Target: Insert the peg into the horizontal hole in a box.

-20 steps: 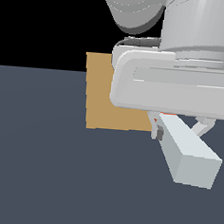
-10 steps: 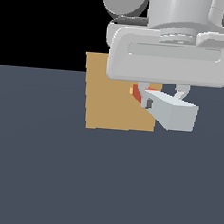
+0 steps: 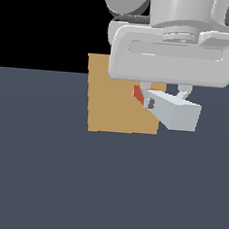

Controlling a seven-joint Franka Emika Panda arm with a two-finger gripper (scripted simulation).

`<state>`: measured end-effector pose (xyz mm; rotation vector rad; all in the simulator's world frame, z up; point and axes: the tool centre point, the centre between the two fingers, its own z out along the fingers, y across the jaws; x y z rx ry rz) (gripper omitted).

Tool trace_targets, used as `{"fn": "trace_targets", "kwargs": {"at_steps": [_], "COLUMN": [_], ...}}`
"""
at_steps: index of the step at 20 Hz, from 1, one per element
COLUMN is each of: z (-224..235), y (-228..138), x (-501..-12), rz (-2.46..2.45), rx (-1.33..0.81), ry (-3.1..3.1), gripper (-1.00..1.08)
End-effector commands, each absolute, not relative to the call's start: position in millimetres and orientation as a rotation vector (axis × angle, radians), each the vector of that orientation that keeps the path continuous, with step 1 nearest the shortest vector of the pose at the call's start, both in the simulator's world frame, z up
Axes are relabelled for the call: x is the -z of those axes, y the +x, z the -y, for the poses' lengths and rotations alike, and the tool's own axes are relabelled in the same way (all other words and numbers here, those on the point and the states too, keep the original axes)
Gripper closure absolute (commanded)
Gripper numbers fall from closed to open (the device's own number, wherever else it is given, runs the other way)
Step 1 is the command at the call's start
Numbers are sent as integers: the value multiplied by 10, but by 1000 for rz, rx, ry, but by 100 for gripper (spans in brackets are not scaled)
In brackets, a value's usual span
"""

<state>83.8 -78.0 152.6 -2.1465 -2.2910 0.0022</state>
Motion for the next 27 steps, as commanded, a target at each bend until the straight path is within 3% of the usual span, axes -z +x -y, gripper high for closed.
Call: {"fn": "trace_targets", "kwargs": {"at_steps": [1,8,20,27], "z": [784,664,-336,-561], "y": [848,828,750,746], "x": [-1554,-1534,-1551,-1555], "rz": [2294,2292,2294,2294], "rx": [3,-1,2,3], "ry": [-2149,-2147,-2148,-2149], "gripper": [108,108,108,108]}}
